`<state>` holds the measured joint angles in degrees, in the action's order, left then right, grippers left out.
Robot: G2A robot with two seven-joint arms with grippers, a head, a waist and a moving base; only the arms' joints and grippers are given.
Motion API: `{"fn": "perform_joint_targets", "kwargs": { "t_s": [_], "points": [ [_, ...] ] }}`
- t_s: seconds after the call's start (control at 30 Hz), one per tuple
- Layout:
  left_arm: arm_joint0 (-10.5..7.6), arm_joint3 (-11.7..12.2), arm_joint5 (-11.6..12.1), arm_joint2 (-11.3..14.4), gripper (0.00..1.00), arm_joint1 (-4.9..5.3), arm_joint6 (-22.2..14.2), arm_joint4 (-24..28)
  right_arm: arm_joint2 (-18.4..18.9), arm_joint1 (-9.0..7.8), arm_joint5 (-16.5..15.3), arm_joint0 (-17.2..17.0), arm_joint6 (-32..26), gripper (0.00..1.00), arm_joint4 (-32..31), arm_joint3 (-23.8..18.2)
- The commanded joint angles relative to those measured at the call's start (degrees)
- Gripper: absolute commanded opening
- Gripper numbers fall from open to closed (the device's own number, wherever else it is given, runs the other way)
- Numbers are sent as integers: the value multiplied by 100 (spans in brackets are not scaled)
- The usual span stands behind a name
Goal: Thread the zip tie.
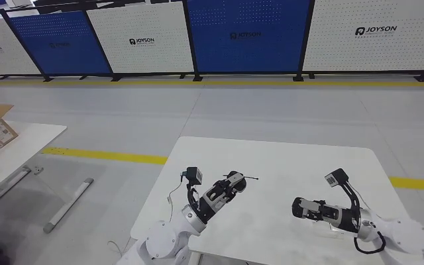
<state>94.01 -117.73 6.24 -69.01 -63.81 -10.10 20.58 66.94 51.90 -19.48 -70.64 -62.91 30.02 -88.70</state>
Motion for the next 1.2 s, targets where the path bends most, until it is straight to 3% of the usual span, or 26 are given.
{"fn": "perform_joint_targets", "kwargs": {
  "t_s": [0.0, 0.53, 0.7, 1.0, 1.17],
  "points": [
    [0, 0, 0, 0, 0, 0, -1, 0, 0, 0, 0, 0, 0, 100, 0, 0],
    [-50, 30, -75, 27, 0, -6, 42, -132, 0, 0, 0, 0, 0, 100, 0, 0],
    [-127, 411, -335, 128, 0, -10, -67, -355, 0, 0, 0, 0, 0, 100, 0, 0],
    [-222, 1153, -229, 263, 0, -40, 176, -881, 0, 0, 0, 0, 0, 100, 0, 0],
    [-222, 1153, -229, 263, 0, -40, 176, -881, 0, 0, 0, 0, 0, 100, 0, 0]
  ]
}}
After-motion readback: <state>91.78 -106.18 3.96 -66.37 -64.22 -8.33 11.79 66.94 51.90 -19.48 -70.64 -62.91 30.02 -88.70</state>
